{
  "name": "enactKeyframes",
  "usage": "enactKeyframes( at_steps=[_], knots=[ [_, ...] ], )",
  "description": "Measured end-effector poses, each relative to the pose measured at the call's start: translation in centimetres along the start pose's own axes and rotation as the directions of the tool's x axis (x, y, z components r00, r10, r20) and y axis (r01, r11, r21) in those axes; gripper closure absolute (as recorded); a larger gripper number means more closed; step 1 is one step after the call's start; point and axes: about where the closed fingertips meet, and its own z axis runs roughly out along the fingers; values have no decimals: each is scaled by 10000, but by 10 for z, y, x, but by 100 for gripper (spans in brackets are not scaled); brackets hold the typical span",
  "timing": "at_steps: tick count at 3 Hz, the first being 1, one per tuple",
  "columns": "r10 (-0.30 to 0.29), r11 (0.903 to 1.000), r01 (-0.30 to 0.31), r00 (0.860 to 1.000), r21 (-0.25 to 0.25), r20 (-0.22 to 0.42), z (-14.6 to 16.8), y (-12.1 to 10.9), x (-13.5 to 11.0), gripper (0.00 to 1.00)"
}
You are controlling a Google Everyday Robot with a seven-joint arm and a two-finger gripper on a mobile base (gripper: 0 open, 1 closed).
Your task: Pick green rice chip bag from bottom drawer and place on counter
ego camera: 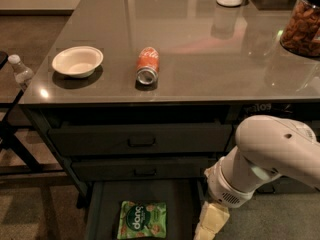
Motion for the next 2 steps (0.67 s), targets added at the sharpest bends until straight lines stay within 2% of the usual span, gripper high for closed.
enactKeyframes(
  at_steps=[1, 2],
  knots=[
    [-2, 10000, 2, 10000, 2, -1, 0, 0, 0, 0],
    [21, 10000, -21, 9999, -80, 113, 29, -1, 1, 0]
  ],
)
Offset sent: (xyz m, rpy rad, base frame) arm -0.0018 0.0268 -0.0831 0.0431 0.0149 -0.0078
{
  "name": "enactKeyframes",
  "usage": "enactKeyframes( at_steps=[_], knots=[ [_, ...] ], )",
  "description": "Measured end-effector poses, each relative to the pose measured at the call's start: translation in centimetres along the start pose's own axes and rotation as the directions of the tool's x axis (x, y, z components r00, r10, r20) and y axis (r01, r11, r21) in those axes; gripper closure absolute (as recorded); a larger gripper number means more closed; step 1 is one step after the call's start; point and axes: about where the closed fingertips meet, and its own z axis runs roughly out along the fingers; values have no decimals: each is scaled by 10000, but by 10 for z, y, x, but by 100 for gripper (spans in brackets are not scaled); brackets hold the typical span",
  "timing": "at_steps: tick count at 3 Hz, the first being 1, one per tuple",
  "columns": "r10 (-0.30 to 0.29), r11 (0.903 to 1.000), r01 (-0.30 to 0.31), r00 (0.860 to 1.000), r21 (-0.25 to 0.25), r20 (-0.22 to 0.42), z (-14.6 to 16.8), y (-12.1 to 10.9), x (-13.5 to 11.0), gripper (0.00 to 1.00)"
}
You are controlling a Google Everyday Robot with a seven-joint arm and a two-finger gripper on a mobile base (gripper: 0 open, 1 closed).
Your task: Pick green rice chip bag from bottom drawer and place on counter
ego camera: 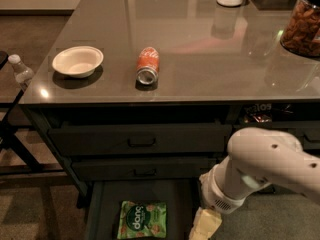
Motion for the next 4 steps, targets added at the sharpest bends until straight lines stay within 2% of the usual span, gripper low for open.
enactKeyframes(
  at_steps=[2, 3, 4],
  knots=[
    [7, 9994, 22, 9963, -342, 863, 96, -32, -16, 0],
    [8, 9994, 22, 9963, -344, 863, 96, -32, -16, 0],
    [256, 9966, -187, 9959, -798, 873, 137, -35, -14, 0]
  ],
)
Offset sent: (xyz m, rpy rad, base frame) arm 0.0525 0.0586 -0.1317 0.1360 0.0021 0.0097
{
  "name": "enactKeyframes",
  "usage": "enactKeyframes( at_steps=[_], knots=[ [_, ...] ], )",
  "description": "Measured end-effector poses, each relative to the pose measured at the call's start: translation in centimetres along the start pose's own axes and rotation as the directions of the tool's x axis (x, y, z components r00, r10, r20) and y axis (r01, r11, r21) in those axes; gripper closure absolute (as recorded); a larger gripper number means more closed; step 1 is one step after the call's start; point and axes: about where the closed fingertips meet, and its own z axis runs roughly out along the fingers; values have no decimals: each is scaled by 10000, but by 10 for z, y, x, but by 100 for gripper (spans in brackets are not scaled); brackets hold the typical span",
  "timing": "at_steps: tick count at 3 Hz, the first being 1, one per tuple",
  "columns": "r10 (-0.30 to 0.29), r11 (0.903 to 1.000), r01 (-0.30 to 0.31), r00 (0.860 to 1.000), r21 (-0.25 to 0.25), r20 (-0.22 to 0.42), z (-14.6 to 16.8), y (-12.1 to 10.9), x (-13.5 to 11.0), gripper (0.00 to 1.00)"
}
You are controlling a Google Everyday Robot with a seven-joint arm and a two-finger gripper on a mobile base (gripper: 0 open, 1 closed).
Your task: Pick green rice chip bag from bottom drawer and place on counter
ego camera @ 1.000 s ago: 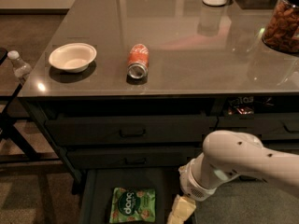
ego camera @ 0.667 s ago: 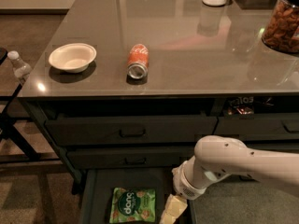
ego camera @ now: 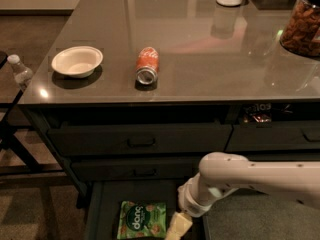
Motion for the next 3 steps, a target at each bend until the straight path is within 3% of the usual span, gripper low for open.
enactKeyframes(
  at_steps=[2, 3],
  knots=[
    [1030, 9931, -1007, 9940, -605, 357, 104, -31, 15, 0],
    [1141, 9907, -1111, 9929, -787, 340, 114, -29, 19, 0]
  ],
)
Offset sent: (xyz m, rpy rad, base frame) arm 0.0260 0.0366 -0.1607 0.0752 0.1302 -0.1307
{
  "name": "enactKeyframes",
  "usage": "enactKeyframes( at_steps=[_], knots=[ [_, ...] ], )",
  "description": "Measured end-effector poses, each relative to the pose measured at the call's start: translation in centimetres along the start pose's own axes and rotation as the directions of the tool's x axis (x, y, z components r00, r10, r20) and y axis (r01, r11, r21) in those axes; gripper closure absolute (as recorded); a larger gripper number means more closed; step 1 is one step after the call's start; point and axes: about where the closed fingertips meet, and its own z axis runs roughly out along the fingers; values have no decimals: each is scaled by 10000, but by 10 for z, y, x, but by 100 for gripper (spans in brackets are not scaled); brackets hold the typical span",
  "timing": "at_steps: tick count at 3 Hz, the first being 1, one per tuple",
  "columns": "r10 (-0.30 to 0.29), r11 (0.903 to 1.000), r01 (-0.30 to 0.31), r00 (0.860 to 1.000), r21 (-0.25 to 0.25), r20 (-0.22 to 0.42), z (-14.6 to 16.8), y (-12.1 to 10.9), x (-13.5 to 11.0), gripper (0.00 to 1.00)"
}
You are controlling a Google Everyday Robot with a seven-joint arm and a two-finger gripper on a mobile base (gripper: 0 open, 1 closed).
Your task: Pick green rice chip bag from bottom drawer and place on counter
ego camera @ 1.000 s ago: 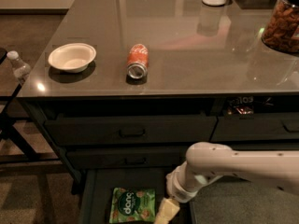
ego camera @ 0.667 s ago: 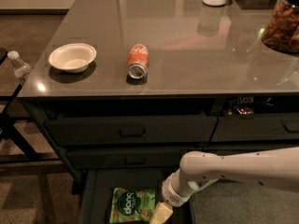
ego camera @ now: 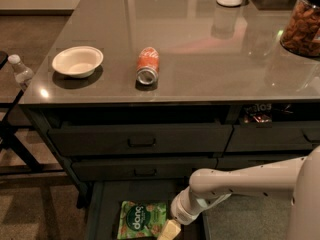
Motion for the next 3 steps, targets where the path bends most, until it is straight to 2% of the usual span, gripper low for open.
enactKeyframes(
  at_steps=[1, 3],
  knots=[
    [-49, 10000, 49, 9999, -19, 109, 8, -4, -2, 0],
    [-9, 9994, 36, 9969, -337, 791, 72, -54, -8, 0]
  ],
)
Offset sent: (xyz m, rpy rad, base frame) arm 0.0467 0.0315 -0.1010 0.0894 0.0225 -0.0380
